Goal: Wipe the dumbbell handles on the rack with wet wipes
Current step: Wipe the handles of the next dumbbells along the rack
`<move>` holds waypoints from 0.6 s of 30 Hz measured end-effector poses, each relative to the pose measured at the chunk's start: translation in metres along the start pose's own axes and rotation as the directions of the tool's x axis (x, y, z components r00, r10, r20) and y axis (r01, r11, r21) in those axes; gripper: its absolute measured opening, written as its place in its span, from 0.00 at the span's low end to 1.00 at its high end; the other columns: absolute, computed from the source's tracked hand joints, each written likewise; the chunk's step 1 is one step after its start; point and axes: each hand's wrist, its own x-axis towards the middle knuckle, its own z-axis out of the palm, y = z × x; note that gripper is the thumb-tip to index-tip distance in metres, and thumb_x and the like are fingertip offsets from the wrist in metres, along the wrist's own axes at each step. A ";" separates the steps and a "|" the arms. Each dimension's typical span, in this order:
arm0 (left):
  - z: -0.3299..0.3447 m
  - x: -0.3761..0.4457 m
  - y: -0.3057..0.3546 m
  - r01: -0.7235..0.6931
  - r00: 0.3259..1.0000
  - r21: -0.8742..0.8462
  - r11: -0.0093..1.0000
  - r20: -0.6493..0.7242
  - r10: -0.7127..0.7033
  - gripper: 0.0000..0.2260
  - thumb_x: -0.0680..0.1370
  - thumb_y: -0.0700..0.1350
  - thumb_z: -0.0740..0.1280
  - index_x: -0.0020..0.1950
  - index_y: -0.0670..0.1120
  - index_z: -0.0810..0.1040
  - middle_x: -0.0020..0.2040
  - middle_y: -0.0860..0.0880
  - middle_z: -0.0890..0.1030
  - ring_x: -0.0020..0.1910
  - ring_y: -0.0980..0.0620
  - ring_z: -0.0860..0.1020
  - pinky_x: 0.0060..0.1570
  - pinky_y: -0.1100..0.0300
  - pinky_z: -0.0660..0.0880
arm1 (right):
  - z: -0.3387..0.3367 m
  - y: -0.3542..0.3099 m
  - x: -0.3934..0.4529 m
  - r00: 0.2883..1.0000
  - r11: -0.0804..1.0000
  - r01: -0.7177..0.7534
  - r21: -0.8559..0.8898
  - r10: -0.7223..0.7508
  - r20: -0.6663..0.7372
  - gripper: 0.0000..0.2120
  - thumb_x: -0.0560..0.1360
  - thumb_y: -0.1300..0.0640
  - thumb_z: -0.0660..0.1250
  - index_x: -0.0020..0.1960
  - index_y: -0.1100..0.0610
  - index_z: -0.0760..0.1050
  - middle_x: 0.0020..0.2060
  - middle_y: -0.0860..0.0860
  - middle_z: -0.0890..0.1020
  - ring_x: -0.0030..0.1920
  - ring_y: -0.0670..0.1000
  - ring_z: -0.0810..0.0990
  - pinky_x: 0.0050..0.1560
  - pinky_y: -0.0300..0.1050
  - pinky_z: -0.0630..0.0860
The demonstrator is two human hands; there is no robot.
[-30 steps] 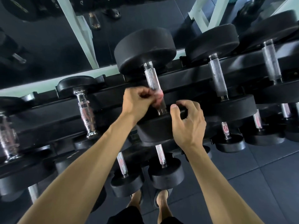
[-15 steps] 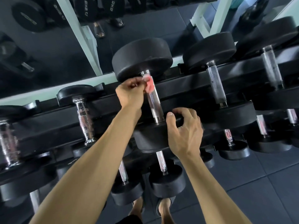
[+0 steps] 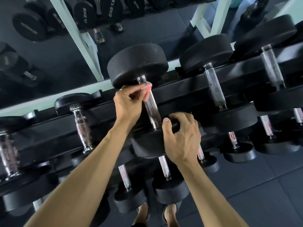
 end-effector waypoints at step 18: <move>0.002 -0.005 0.000 -0.074 0.990 0.180 0.981 0.133 0.050 0.06 0.78 0.43 0.72 0.53 0.49 0.87 0.45 0.54 0.85 0.47 0.59 0.83 0.53 0.64 0.78 | 0.000 0.000 -0.001 0.999 0.999 0.026 0.035 -0.026 -0.022 0.24 0.72 0.38 0.57 0.52 0.52 0.80 0.52 0.45 0.80 0.57 0.49 0.76 0.58 0.49 0.73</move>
